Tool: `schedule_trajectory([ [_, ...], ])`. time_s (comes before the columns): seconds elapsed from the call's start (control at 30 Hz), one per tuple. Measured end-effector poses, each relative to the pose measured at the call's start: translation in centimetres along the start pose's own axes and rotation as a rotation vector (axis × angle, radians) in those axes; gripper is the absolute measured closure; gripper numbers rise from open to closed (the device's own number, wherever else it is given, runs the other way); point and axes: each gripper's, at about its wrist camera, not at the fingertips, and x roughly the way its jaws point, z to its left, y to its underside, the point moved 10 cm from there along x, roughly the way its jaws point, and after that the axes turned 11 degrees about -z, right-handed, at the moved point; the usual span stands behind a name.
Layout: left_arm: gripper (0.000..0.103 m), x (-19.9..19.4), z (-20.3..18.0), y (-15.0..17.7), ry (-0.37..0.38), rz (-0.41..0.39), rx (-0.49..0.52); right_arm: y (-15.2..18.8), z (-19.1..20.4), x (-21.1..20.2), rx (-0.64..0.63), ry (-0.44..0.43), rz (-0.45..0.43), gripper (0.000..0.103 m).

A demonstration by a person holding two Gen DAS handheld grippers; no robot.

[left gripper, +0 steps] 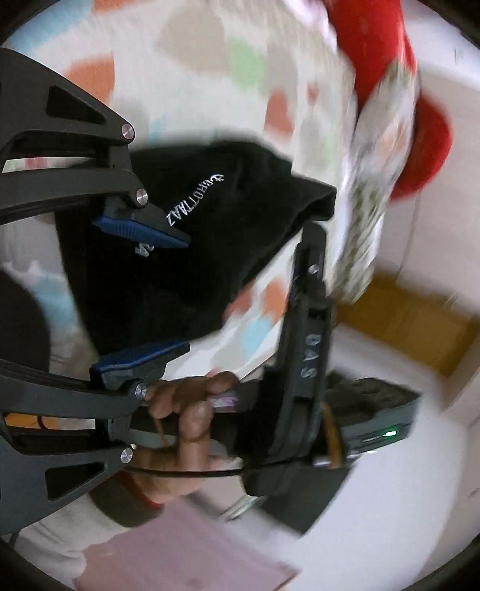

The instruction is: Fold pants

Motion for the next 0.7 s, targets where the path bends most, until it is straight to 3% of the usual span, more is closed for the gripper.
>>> schedule_trajectory([
  [0.13, 0.054, 4.6, -3.1, 3.9, 0.095, 0.208, 0.057, 3.2, -7.4, -4.7, 0.136, 0.197, -0.001, 0.078],
  [0.17, 0.054, 5.0, -3.4, 4.7, 0.096, 0.247, 0.071, 4.1, -8.7, -5.9, 0.181, 0.225, 0.009, 0.072],
  [0.2, 0.054, 4.9, -3.5, 4.8, 0.100, 0.253, 0.080, 4.9, -9.6, -6.9, 0.218, 0.245, 0.010, 0.057],
  [0.27, 0.054, 3.9, -3.4, 4.1, 0.096, 0.231, 0.091, 5.7, -10.3, -8.4, 0.266, 0.250, -0.006, 0.035],
  [0.33, 0.051, 1.8, -3.5, 3.0, 0.098, 0.180, 0.116, 5.9, -9.4, -9.1, 0.305, 0.192, -0.045, 0.032],
  [0.4, 0.038, 0.0, -2.4, 1.4, 0.068, 0.122, 0.127, 5.9, -8.3, -8.7, 0.306, 0.129, -0.048, 0.026],
  [0.47, 0.033, -1.1, -0.7, 0.1, 0.024, 0.069, 0.122, 6.2, -7.0, -7.1, 0.295, 0.095, -0.024, 0.021],
  [0.67, 0.033, -1.3, 6.4, 0.9, -0.151, 0.070, 0.055, 10.4, -5.8, -1.0, 0.378, 0.045, 0.139, 0.022],
  [0.7, 0.033, -1.0, 7.4, 1.3, -0.164, 0.076, 0.030, 10.7, -5.4, -0.4, 0.373, 0.030, 0.135, 0.034],
])
